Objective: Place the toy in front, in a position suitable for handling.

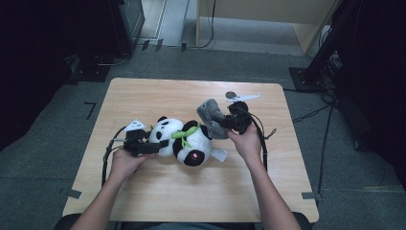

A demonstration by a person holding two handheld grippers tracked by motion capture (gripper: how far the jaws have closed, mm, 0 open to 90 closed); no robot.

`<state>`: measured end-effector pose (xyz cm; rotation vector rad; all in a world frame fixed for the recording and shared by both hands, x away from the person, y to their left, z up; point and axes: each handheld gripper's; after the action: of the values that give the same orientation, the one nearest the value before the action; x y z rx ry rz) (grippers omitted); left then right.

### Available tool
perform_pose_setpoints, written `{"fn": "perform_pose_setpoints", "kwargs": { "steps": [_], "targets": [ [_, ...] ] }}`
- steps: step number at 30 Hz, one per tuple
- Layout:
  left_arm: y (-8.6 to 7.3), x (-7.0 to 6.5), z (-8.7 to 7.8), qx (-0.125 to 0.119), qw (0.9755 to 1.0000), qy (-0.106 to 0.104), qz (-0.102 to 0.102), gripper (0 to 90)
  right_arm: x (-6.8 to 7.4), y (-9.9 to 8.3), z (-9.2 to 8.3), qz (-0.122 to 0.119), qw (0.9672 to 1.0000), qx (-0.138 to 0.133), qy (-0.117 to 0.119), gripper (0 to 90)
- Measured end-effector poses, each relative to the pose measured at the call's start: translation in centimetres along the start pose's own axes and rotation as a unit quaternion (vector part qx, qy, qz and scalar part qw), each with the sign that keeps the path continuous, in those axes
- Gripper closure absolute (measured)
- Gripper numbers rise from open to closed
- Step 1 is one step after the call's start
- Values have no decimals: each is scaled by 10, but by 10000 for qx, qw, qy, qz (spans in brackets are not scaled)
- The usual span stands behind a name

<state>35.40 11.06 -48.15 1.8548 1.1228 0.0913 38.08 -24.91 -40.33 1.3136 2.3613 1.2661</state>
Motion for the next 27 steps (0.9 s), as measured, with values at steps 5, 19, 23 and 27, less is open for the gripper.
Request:
{"fn": "perform_pose_setpoints", "kwargs": {
  "steps": [5,19,23,27],
  "targets": [
    [-1,1,0,-7,10000,-16,8,189,-14,-19,-9,103,9996,-68,-239,769],
    [-2,-1,0,-87,10000,7,30,186,-1,-4,-31,-143,9973,-725,-46,763],
    [-4,-2,-1,-101,9999,25,69,181,20,13,-18,-368,9967,-696,215,760],
    [-5,-2,-1,-121,9999,31,86,179,39,27,10,-498,9969,-418,438,759]
  ]
}}
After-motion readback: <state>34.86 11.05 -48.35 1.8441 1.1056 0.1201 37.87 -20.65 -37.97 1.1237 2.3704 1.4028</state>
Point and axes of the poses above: each handheld gripper's, and its own axes: z roughly forward along the jaws, y roughly out of its top, x roughly to its left, and after that the axes turned 5 degrees about -z, right-handed
